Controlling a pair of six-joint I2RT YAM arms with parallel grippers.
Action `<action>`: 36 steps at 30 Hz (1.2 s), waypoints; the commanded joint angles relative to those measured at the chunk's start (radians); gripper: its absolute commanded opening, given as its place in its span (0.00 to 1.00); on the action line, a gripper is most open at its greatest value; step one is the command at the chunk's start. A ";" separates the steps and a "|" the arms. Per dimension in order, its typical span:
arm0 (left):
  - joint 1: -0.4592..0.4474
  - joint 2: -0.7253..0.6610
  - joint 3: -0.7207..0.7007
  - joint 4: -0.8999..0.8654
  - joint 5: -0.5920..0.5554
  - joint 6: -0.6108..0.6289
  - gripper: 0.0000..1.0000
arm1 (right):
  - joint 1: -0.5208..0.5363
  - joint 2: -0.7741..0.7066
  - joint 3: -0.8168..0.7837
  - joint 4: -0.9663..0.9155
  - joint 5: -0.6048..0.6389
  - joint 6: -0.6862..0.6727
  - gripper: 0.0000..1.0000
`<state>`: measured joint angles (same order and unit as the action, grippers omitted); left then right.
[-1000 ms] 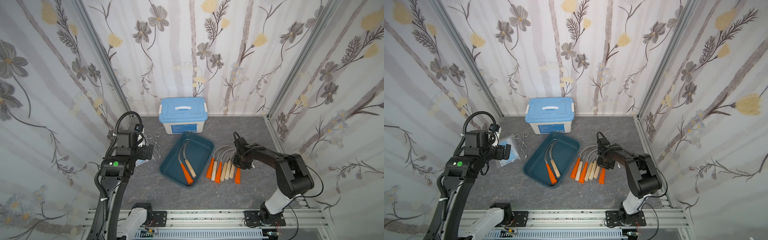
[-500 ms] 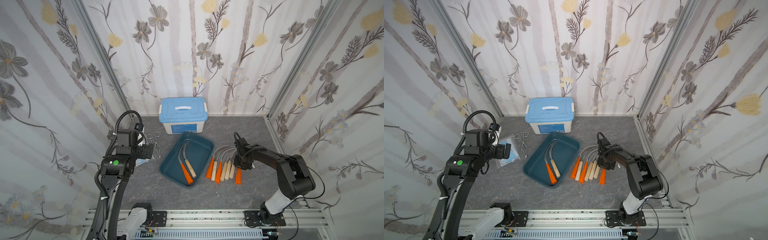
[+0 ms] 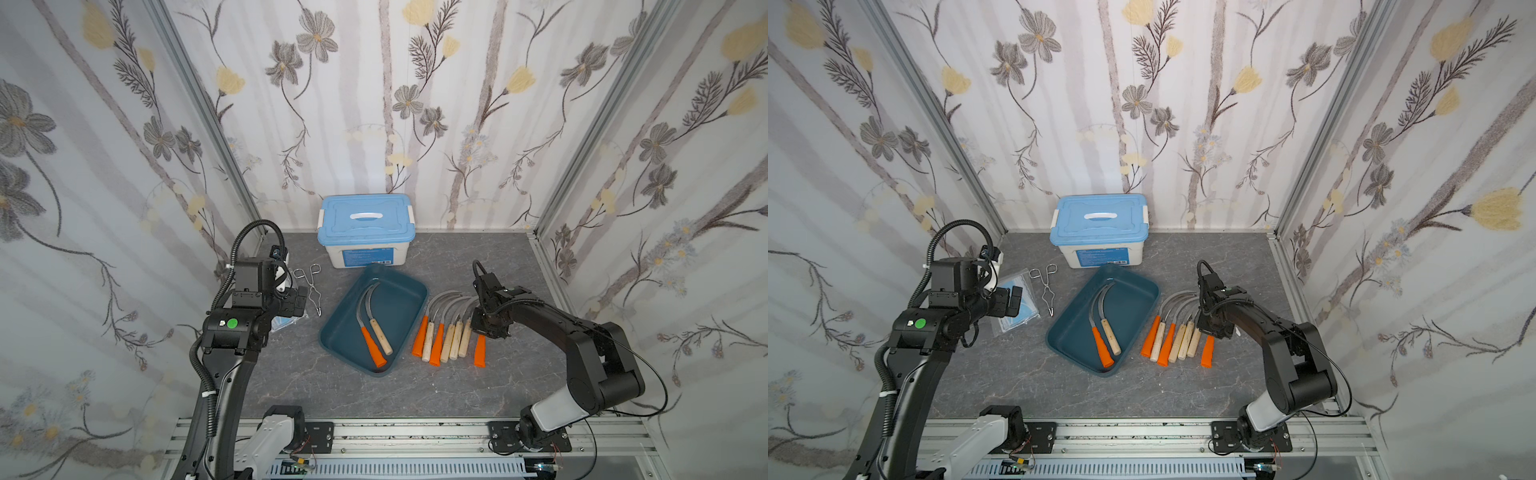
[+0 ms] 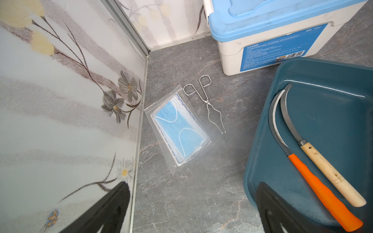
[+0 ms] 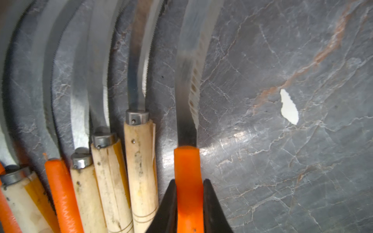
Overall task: Put small sickles into storage boxes
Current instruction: Pick up the sickle at the center of the board, then place the sickle in the storage box.
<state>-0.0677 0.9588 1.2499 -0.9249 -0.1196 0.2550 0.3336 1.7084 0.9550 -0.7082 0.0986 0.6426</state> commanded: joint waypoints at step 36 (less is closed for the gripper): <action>0.000 0.029 0.017 0.009 -0.009 -0.015 1.00 | 0.524 0.369 0.912 -0.212 -0.143 0.021 0.00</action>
<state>-0.0681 0.9867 1.2675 -0.9249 -0.1234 0.2493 0.8314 2.0502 1.8359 -0.9272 -0.0093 0.6502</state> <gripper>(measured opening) 0.997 0.186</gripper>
